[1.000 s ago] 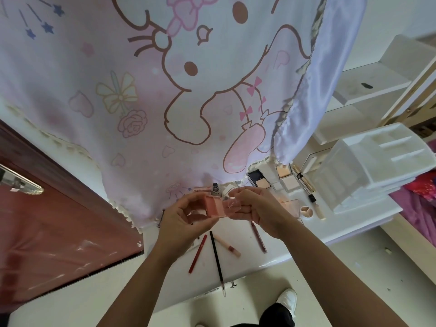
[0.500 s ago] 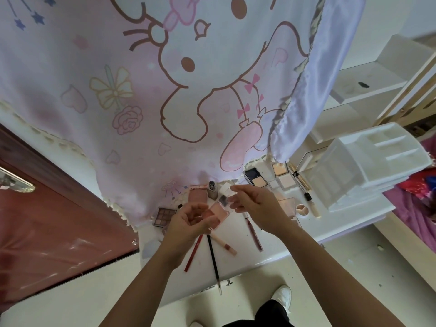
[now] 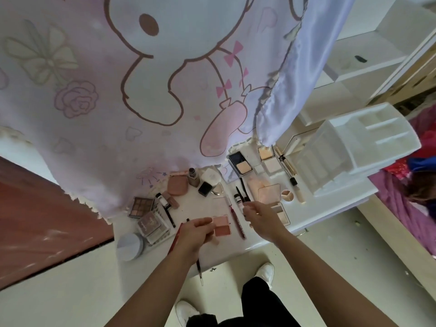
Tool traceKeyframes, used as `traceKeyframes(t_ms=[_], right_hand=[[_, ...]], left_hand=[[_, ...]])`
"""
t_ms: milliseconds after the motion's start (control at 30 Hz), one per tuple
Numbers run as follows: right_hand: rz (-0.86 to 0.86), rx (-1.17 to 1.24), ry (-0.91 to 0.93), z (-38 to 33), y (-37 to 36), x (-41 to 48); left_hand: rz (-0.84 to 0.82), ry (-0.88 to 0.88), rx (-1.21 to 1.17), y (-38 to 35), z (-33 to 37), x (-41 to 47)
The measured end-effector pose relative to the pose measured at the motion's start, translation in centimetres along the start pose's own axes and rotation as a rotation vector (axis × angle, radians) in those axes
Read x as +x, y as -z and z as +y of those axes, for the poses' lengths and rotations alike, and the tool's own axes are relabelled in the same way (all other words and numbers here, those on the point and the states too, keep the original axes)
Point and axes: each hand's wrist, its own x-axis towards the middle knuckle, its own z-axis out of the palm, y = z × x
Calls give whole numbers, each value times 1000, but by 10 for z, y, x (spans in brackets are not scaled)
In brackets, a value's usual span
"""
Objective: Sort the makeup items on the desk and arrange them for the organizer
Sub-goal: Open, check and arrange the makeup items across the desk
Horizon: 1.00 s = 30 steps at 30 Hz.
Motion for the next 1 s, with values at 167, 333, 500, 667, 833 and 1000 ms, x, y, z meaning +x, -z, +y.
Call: traceKeyframes(t_ms=[167, 333, 500, 667, 833, 1000], right_hand=[[-160, -253, -96, 45, -13, 3], [-261, -394, -44, 65, -22, 9], [-330, -501, -2, 75, -23, 20], [-346, -544, 37, 77, -19, 22], [-356, -586, 38, 78, -17, 23], [-198, -497, -32, 63, -35, 20]], left_hand=[[129, 25, -19, -18, -8, 44], [241, 1, 85, -31, -16, 88], [286, -17, 207, -43, -26, 111], [296, -60, 307, -44, -33, 112], [165, -88, 218, -31, -22, 89], [304, -348, 552, 27, -23, 52]])
